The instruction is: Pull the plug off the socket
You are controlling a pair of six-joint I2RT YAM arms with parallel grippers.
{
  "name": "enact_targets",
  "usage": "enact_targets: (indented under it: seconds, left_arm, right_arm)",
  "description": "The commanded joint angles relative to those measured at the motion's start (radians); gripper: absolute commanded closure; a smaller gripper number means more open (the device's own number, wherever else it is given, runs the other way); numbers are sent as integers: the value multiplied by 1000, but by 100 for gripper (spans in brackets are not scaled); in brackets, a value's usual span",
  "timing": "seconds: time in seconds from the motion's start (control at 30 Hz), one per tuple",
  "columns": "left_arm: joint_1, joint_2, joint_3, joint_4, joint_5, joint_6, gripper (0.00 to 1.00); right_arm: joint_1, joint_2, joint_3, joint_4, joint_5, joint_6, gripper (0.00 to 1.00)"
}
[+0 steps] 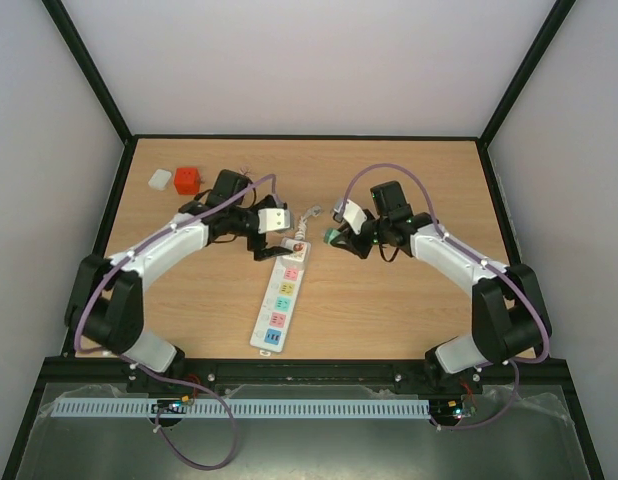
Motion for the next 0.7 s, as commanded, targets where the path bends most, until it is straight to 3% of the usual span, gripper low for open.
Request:
enact_targets:
  seconds: [0.0,0.17,0.47,0.67]
  left_arm:
    - [-2,-125,-45,59,15,-17,0]
    - [-64,-180,-51,29,-128,51,0]
    - [-119,-181,-7,2,-138,43,0]
    - [-185,-154,10,-76,-165,118,4]
  right_arm:
    - [-6,-18,96,-89,-73,129,94]
    - [-6,40,206,-211,-195,210,95]
    - [-6,193,273,-367,-484,250,95]
    - [-4,247,307,-398,-561,260,95]
